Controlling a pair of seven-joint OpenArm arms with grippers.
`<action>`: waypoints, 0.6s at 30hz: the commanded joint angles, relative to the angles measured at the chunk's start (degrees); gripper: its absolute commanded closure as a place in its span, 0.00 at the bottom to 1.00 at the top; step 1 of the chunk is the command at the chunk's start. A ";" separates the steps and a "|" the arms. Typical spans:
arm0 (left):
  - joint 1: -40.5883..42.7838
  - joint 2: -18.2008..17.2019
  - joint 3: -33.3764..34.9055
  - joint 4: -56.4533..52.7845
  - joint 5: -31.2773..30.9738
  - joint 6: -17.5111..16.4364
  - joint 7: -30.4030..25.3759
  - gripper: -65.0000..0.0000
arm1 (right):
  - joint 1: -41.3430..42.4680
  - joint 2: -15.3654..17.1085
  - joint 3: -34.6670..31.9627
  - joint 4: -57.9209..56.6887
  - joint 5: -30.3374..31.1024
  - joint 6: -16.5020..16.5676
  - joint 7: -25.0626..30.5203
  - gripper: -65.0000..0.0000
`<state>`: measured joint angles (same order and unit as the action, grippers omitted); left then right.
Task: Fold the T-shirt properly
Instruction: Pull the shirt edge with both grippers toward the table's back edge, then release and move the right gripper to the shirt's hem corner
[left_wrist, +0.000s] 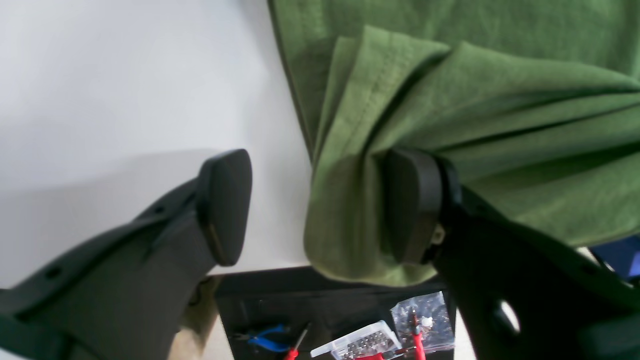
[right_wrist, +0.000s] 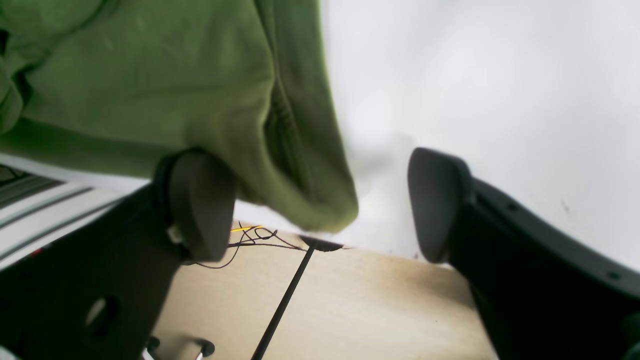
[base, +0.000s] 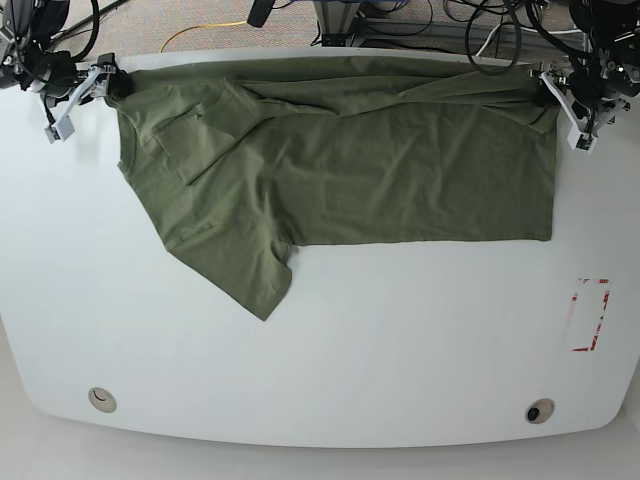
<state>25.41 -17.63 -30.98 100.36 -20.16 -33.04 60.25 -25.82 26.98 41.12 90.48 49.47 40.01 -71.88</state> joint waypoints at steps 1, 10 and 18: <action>0.13 -1.14 -1.41 3.51 -0.28 -0.06 -0.51 0.40 | -0.86 -1.18 3.32 6.36 0.33 -0.01 0.54 0.22; -2.24 -0.70 -6.34 8.08 -0.36 -6.74 -0.51 0.40 | 2.66 -3.99 5.34 15.76 0.24 -0.01 -0.87 0.22; -8.57 -0.70 -7.04 8.00 -0.01 -6.92 -0.51 0.40 | 14.09 -5.58 5.07 9.61 -0.02 -0.01 -3.60 0.23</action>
<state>17.19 -17.45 -37.67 107.42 -20.14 -39.94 60.36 -14.02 20.45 45.78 100.77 48.49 40.01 -75.31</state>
